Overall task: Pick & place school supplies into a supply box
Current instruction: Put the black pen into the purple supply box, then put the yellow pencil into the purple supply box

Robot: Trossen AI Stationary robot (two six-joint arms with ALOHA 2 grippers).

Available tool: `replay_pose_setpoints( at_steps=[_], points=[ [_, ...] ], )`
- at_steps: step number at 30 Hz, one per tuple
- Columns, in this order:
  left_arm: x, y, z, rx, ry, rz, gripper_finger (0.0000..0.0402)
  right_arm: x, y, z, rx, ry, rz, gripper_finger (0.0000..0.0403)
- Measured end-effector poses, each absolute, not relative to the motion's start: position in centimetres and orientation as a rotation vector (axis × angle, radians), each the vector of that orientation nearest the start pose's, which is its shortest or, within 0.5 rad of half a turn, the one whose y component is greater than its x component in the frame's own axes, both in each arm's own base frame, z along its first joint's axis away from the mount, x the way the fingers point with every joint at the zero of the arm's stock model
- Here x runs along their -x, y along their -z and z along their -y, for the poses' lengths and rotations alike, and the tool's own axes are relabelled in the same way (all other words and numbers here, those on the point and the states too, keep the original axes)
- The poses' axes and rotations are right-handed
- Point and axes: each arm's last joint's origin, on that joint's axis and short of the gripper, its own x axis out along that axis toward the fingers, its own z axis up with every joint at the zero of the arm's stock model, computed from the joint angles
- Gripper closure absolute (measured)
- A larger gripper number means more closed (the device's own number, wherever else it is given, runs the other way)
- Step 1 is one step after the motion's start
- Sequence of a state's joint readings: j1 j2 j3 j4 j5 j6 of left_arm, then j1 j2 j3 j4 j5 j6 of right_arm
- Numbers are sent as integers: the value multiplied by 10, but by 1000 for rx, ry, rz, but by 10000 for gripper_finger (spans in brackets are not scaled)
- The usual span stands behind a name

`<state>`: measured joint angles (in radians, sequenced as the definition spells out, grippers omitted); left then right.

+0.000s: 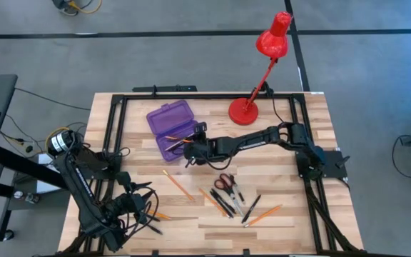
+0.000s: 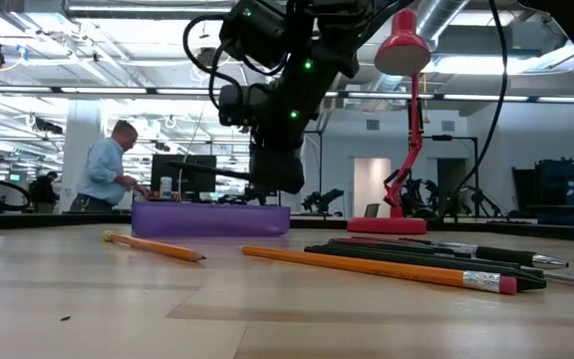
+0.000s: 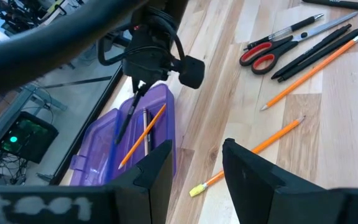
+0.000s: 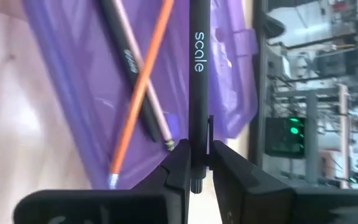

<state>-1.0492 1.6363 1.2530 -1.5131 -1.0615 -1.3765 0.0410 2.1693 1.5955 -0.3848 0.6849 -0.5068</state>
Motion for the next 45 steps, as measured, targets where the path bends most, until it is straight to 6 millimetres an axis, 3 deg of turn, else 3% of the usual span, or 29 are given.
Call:
replay_pose_setpoints(
  at_steps=[12,26,30,36,45],
  points=[
    [-152,-253,214,-353,-535,-632,272,-463,-167,19,727,257,-1033,341],
    [-152,-253,213,-348,-537,-636,272,-468,-188,21,714,245,-1041,268],
    [-151,-253,214,-367,-528,-666,272,-463,-199,4,717,218,-1040,255],
    [-155,-252,212,-451,-502,-724,274,-446,-221,-38,690,140,-1036,251],
    [-191,-225,184,-621,-451,-986,297,-407,-265,-95,624,89,-994,268]
  ],
)
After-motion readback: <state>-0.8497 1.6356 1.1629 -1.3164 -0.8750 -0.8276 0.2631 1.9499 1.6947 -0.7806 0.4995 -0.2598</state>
